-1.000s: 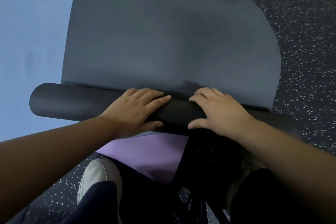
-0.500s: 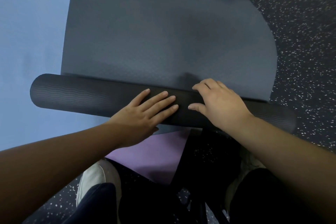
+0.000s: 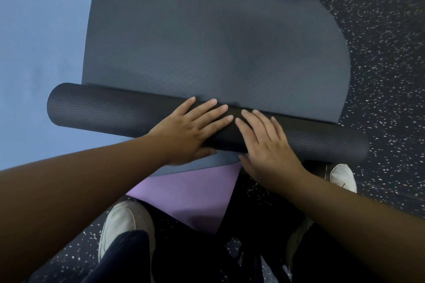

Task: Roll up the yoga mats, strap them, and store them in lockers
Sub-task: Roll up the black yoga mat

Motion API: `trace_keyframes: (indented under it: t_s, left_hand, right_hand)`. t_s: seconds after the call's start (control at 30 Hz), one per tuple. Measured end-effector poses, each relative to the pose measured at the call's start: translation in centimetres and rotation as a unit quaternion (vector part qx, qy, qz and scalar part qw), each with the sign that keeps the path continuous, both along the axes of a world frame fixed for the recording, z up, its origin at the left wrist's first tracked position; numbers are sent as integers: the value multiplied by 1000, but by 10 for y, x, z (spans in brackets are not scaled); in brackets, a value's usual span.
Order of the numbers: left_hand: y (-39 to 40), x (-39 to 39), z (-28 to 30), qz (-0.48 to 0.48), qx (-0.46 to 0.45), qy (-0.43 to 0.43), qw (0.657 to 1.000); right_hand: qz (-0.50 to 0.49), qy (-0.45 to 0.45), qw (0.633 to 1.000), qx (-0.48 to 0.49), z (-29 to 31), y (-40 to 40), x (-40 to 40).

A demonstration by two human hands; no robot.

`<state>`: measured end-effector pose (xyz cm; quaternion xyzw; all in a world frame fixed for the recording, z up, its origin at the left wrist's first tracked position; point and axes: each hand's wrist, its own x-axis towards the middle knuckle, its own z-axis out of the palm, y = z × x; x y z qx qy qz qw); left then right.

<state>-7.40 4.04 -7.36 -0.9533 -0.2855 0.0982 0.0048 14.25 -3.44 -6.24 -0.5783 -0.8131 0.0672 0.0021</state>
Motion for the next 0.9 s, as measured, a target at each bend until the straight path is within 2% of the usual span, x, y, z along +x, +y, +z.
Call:
trace_keyframes:
  t_s: [0.17, 0.27, 0.33, 0.43, 0.5, 0.57, 0.9]
  left_hand:
    - [9, 6, 6, 22, -23, 5, 999]
    - [13, 15, 9, 48, -47, 78, 995]
    - [14, 21, 15, 61, -51, 91, 993]
    - [12, 21, 15, 49, 21, 4, 999]
    - [5, 19, 10, 48, 42, -57, 996]
    - [-3, 19, 5, 48, 48, -83, 994]
    - [-16, 17, -2, 61, 97, -107, 988]
  right_hand:
    - [-30, -67, 996, -53, -9, 3, 11]
    - [-40, -88, 993, -63, -13, 9, 11]
    - [-50, -92, 992, -64, -14, 13, 10]
    - [-57, -73, 995, -47, -13, 19, 11]
    - [-51, -72, 995, -43, -11, 23, 13]
    - [-42, -75, 995, -41, -8, 27, 16]
    - [-86, -30, 995, -36, 7, 41, 14]
